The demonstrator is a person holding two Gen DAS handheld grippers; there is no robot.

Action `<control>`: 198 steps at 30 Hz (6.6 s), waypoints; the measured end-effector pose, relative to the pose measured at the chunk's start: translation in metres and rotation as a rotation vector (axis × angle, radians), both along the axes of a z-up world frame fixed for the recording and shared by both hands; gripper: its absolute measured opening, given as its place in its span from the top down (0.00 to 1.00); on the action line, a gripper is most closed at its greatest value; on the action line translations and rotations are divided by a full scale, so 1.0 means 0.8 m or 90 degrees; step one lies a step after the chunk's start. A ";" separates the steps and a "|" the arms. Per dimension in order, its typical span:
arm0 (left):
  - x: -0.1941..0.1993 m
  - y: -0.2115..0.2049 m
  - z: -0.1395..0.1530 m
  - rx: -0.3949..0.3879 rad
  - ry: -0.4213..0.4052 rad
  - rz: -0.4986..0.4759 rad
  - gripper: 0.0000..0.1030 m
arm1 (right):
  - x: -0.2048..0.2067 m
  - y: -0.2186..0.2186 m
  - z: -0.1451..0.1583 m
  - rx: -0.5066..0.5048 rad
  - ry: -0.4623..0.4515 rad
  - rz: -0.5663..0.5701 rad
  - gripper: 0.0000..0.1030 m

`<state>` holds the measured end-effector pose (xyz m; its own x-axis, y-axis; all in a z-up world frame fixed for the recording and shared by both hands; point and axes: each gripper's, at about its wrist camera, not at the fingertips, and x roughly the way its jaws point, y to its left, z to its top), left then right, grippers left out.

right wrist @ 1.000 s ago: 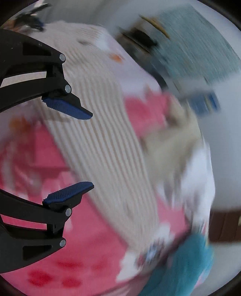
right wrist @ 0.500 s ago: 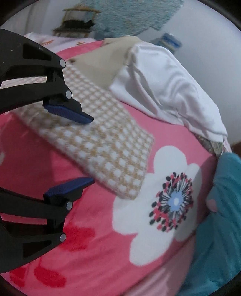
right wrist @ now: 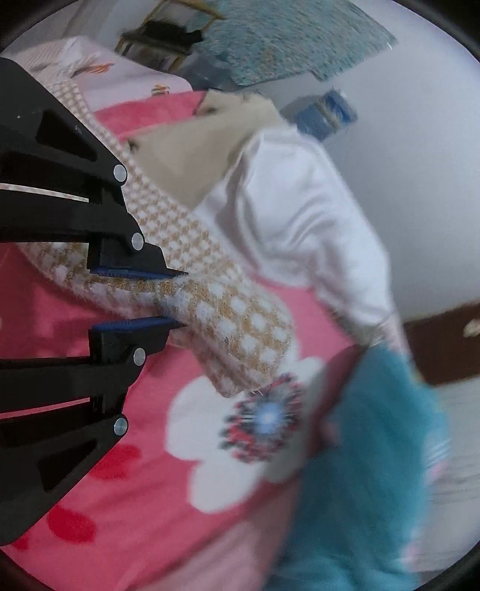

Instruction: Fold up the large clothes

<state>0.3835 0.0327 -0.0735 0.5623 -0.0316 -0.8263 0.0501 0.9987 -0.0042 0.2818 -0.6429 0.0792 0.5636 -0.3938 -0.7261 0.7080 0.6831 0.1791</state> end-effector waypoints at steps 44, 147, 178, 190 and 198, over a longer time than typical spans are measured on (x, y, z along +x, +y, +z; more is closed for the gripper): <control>0.022 0.085 0.035 -0.234 0.028 0.008 0.61 | 0.088 0.344 -0.029 0.099 0.045 0.497 0.33; -0.195 -0.011 0.066 -0.037 0.022 -0.091 0.19 | -0.165 0.499 -0.063 -0.005 0.169 0.585 0.18; -0.309 -0.029 -0.008 0.010 0.050 -0.049 0.05 | -0.298 0.498 -0.129 0.010 0.181 0.465 0.08; -0.308 -0.030 -0.009 0.006 0.043 -0.043 0.05 | -0.309 0.491 -0.131 0.007 0.177 0.482 0.08; -0.319 -0.016 0.003 -0.020 0.033 -0.057 0.05 | -0.310 0.492 -0.131 0.007 0.181 0.494 0.08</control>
<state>0.1284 0.0198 -0.0710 0.5129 -0.1066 -0.8518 0.1378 0.9896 -0.0409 0.0337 -0.2493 -0.0256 0.4670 0.0394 -0.8834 0.0552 0.9958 0.0736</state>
